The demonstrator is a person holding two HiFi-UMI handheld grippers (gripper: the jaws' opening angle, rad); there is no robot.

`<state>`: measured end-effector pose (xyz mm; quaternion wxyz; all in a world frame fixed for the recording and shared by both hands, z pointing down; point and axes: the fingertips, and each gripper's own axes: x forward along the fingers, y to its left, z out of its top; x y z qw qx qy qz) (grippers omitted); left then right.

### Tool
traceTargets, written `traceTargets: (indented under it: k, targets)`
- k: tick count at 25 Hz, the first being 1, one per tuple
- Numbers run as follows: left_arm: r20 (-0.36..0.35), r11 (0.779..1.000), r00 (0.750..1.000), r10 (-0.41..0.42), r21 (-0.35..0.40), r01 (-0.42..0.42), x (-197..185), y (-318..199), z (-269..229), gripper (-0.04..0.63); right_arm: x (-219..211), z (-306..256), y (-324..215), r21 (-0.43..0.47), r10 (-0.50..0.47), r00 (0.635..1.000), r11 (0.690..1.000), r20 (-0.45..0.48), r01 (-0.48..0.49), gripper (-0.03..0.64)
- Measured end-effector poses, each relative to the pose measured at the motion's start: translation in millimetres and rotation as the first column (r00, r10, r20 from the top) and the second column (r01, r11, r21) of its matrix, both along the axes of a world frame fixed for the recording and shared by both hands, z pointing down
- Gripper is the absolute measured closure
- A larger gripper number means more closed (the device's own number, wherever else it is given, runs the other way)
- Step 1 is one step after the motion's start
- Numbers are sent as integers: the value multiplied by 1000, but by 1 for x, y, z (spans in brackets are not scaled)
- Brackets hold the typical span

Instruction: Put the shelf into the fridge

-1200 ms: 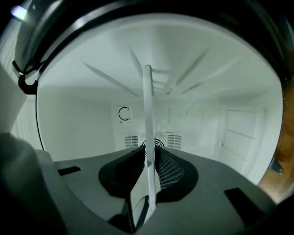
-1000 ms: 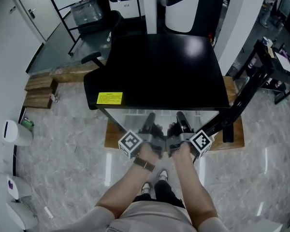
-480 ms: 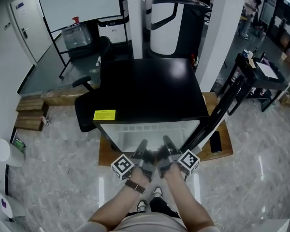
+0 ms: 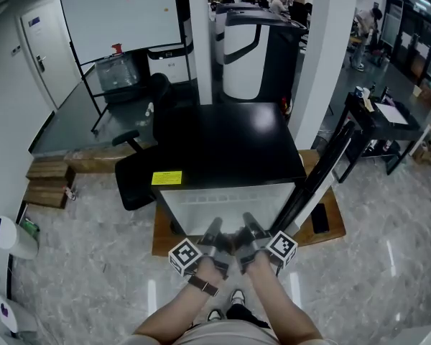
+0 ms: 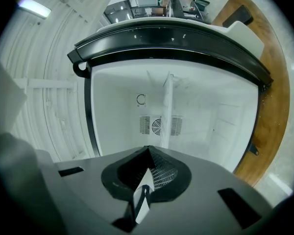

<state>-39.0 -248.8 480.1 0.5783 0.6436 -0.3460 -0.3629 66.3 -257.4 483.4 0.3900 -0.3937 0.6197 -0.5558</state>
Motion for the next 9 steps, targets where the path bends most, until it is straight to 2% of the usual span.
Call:
traceTargets:
  k: [9]
  targets:
    - [-6,1000,1000,-1,8,1,-5,9,-5,589,-3,-3,11,5,2,1000,1000,-16,-2,595]
